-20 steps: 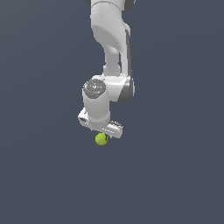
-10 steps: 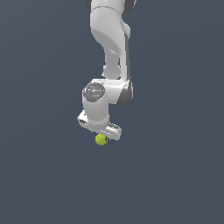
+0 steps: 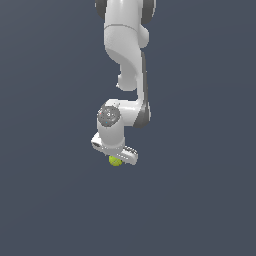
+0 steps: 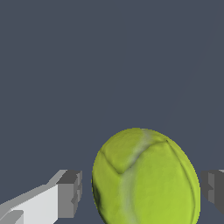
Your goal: Pick up the object and move it to a goal position.
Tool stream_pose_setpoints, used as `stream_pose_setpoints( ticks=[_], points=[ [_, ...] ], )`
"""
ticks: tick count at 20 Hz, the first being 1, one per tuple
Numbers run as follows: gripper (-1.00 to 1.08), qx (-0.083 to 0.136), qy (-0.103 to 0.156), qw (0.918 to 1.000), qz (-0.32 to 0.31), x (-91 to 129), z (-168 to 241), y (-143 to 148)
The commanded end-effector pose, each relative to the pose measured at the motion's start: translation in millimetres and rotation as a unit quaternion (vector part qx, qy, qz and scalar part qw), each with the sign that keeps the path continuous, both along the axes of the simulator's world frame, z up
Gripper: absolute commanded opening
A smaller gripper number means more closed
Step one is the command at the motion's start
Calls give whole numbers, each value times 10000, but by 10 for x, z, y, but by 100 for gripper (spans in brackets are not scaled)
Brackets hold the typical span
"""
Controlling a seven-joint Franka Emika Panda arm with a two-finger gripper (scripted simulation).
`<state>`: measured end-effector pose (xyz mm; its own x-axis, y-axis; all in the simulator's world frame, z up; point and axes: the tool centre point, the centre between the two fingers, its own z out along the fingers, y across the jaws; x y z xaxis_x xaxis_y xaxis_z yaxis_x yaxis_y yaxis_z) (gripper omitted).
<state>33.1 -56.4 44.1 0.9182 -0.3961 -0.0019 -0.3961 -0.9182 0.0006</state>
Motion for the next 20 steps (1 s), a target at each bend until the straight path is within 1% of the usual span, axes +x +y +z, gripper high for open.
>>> stream_pose_setpoints(
  ticks=[1, 2, 3, 14, 20],
  points=[
    [100, -1, -10, 10000, -3, 13, -29, -3],
    [100, -1, -10, 10000, -3, 15, -29, -3],
    [-100, -1, -10, 10000, -3, 15, -29, -3],
    [-100, 1, -9, 10000, 1, 13, -24, 5],
    [-100, 1, -9, 10000, 1, -42, 60, 69]
  ],
)
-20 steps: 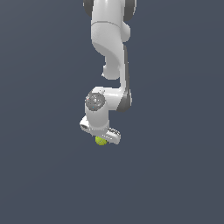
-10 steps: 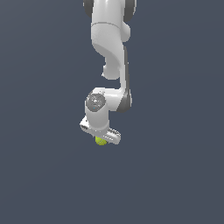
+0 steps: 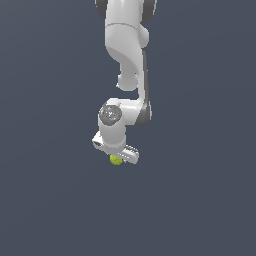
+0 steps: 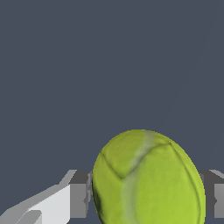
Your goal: Pick up the object and move it to a goal position.
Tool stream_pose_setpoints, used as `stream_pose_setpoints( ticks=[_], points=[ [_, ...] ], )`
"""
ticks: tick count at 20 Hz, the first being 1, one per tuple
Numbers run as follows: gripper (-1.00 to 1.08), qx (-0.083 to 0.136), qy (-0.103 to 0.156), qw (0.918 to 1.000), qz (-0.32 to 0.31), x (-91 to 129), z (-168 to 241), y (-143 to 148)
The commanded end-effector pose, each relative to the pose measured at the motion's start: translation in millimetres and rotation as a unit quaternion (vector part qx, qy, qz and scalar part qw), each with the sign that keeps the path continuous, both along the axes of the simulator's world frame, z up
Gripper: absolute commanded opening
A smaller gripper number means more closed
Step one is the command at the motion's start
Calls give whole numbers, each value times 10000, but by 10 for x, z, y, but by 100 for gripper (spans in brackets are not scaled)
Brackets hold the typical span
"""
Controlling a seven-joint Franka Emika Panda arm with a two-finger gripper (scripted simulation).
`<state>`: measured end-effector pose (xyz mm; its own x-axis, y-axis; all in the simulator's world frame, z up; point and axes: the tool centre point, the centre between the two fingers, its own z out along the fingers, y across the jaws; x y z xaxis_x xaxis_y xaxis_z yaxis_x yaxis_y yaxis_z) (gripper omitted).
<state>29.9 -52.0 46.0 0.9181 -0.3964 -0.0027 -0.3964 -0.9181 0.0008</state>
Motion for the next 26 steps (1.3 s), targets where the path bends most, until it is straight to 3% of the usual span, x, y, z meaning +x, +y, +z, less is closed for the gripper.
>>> stream_pose_setpoints(
  ticks=[1, 16, 26],
  points=[
    [-100, 0, -12, 10000, 3, -27, 67, 45],
    [-100, 0, -12, 10000, 3, -472, 786, 591],
    [-100, -2, -14, 10000, 1, -594, 1015, 758]
  ],
)
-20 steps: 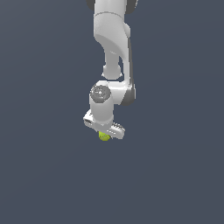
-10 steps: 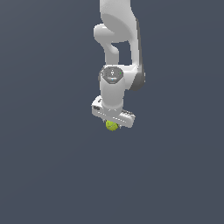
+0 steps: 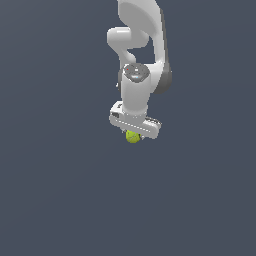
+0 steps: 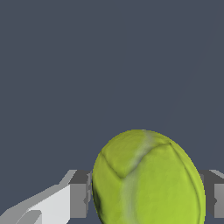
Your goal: Pick up the object and move it to a goal position.
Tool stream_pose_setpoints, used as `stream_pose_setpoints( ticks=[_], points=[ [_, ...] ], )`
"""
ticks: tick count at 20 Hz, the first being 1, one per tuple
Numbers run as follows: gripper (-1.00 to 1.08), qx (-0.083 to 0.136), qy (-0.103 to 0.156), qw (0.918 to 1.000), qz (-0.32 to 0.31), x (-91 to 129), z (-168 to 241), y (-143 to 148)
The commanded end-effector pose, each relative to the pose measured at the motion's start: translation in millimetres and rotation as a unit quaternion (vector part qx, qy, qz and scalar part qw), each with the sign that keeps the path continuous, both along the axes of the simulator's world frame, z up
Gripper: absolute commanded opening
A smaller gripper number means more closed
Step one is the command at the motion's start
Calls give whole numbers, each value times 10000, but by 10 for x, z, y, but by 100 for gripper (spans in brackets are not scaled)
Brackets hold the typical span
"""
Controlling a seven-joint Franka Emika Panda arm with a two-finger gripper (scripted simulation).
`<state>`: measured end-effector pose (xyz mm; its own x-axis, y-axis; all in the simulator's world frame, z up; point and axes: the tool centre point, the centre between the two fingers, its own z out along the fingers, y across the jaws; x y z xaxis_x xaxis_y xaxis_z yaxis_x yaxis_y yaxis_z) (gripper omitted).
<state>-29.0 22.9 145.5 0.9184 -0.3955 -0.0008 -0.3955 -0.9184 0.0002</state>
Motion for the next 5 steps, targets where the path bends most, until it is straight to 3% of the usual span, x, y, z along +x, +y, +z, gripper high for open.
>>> stream_pose_setpoints(
  ticks=[1, 5],
  points=[
    [-100, -1, -4, 10000, -4, -4, 22, 9],
    [-100, -1, -4, 10000, -4, 11, 6, -3]
  ],
)
